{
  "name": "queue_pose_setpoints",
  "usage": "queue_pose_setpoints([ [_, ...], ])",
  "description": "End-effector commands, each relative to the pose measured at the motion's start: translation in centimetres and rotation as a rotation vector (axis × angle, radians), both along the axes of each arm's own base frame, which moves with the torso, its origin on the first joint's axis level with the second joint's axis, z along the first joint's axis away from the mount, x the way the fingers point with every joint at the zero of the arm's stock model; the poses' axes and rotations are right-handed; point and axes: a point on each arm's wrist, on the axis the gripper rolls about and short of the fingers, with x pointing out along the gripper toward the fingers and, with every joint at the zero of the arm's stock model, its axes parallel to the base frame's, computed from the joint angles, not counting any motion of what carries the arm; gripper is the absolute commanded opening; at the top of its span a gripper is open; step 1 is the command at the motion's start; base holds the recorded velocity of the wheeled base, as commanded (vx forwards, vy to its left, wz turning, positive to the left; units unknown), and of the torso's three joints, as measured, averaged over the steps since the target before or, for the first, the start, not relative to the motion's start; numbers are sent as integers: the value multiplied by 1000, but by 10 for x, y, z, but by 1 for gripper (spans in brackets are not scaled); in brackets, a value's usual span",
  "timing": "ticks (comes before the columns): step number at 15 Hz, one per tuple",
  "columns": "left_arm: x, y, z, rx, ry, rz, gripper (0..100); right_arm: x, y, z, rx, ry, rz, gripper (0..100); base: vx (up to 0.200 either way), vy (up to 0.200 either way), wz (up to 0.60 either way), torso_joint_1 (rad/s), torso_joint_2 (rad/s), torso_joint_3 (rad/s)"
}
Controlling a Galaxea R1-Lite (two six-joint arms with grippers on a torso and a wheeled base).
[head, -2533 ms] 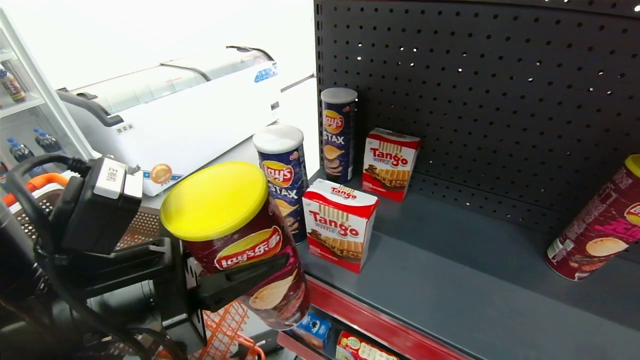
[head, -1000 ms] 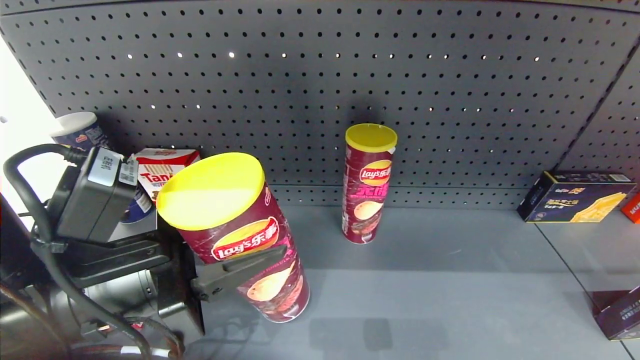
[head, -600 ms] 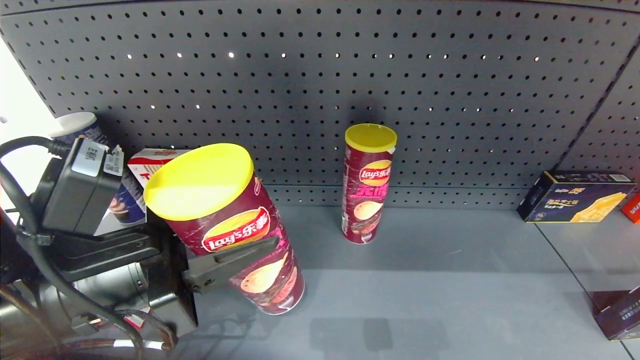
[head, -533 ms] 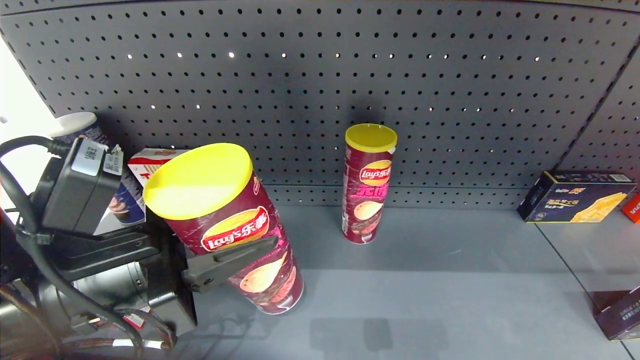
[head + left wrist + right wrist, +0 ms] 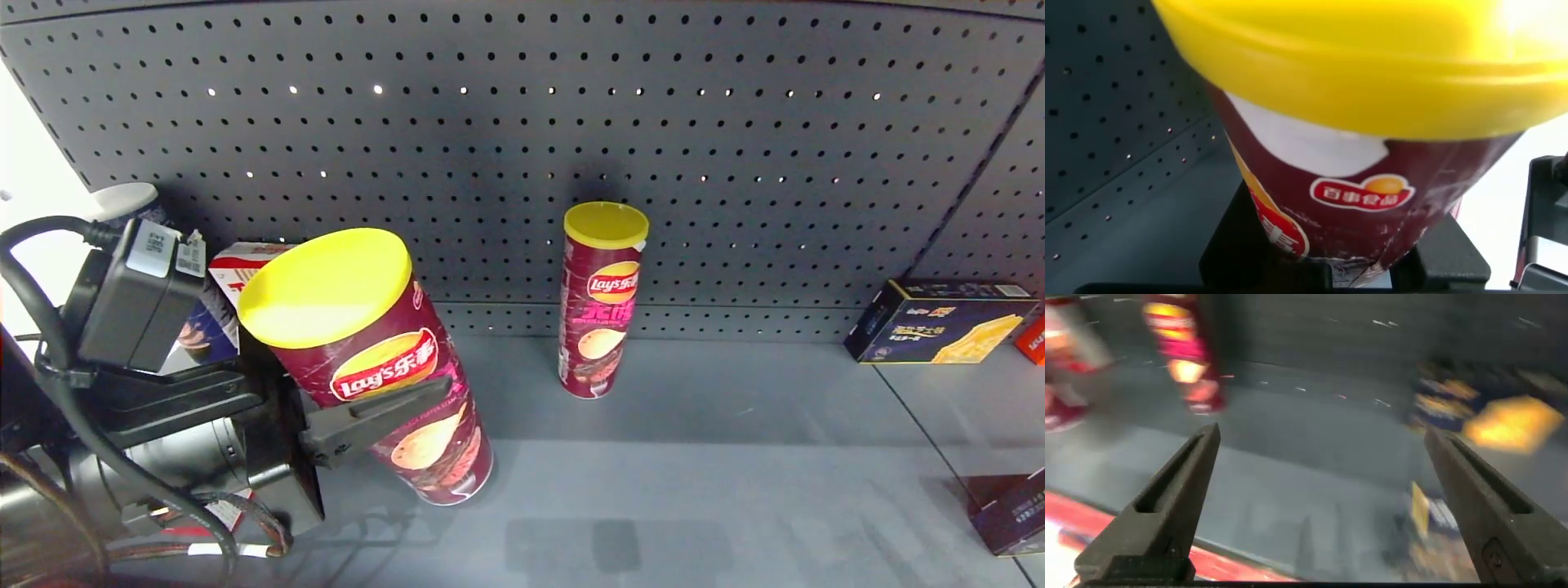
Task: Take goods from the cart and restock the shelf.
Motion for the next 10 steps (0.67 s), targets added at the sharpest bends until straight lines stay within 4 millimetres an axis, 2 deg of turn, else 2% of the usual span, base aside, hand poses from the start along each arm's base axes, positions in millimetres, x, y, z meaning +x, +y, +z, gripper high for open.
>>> queue_pose_setpoints([
  [1,1,0,-1,3,5,1,0,44,13,12,-46,97,126,100,0,0,0,0,0,0],
  [3,3,1,-1,3,5,11,0,66,25,13,-62,127,193,100,0,0,0,0,0,0],
  [10,11,2,-1,5,8,52,0,117,48,15,-108,201,341,100,0,0,0,0,0,0],
])
